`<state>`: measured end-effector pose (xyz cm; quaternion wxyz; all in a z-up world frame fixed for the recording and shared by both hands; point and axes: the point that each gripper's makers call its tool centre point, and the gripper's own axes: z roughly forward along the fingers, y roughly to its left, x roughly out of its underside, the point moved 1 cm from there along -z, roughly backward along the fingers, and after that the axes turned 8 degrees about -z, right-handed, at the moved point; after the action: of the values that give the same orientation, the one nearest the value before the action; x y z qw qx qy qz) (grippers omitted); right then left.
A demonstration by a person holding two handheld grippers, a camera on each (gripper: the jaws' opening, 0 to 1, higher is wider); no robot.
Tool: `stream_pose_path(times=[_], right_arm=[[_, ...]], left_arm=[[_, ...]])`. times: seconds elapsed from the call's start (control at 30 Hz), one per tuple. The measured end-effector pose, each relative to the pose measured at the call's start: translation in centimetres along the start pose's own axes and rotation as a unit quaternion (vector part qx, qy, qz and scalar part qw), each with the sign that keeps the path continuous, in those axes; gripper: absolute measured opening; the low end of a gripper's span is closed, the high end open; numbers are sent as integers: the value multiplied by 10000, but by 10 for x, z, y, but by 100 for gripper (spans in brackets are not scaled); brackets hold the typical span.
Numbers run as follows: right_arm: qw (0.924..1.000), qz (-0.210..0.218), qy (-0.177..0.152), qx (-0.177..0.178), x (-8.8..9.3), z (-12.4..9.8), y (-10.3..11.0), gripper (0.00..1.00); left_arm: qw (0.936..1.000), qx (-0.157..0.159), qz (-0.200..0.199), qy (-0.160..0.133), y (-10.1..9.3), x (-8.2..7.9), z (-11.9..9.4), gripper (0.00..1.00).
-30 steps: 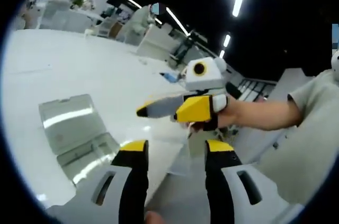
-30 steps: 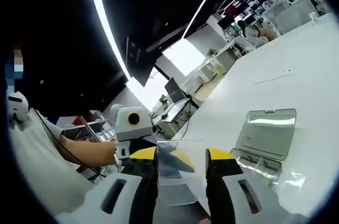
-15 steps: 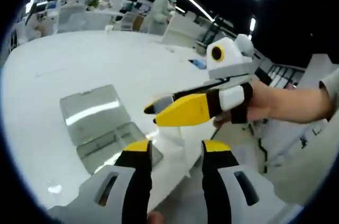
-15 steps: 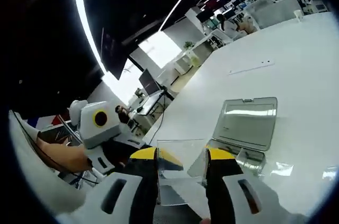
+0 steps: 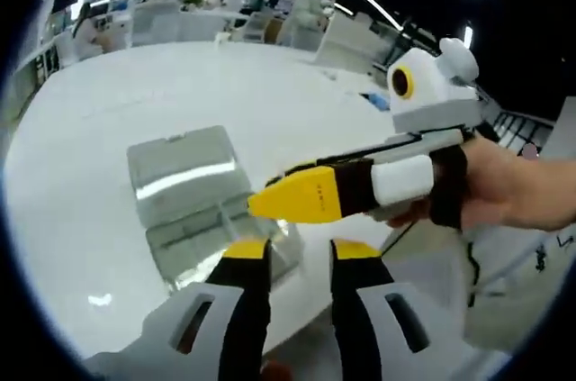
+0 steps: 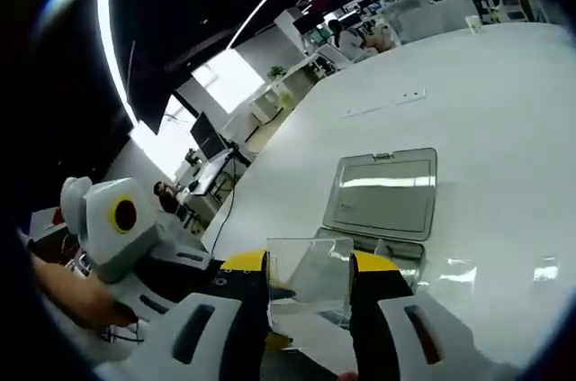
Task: Insert the divider into the dual guide fixture by aligning both edges with the guide slots and pushing it downward to the bottom, including one-sided entry, uneven engagement, binding, and posture correction.
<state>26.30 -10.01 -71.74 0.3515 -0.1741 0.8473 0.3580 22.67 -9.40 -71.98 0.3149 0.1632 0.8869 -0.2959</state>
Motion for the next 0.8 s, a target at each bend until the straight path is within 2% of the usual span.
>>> stream_pose_path(times=[0.3, 0.8], right_arm=[[9996, 92, -27, 266, 4, 4, -2, 30], [9986, 87, -30, 513, 5, 6, -3, 30]], left_arm=[[9994, -334, -105, 36, 5, 6, 8, 14], [9984, -476, -293, -3, 12, 3, 13, 8]])
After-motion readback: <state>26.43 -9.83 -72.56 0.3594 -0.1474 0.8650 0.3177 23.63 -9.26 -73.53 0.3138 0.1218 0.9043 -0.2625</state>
